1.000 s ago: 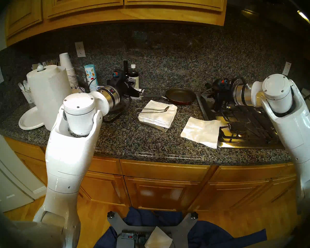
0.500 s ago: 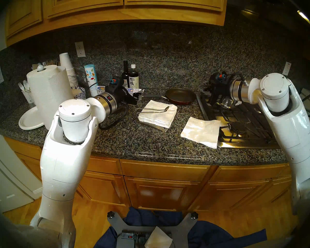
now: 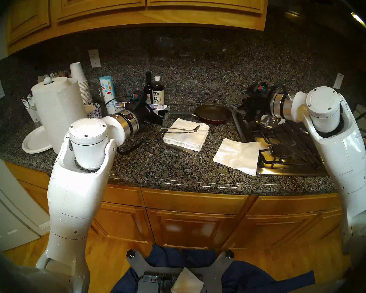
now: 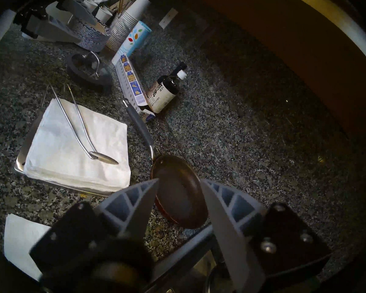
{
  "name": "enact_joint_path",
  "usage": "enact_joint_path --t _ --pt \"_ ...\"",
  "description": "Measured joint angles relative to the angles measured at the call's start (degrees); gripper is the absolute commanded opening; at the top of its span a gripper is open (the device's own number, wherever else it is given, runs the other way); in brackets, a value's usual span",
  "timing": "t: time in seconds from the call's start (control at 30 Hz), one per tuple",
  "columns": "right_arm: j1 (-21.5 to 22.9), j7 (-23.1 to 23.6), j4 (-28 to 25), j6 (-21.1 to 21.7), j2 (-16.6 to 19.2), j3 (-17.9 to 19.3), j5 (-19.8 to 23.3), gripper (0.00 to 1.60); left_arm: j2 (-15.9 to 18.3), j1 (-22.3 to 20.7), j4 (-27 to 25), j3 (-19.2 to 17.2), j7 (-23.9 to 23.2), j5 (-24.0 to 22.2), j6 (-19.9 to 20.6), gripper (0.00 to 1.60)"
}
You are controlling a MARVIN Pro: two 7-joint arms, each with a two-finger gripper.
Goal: Take napkin out of napkin holder
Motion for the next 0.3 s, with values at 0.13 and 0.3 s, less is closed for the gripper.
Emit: enact_joint_path --t 0.13,0.3 --pt "0.0 0.0 0.0 0.0 -0.2 0.1 -0.1 0.97 -0.1 0.1 0.0 0.0 0.1 0.0 0.0 1.60" --pt "0.0 0.0 0.0 -0.1 -0.3 0.2 -0.3 0.97 -0.1 0.1 0.0 0.0 0.3 0.0 0.0 1.60"
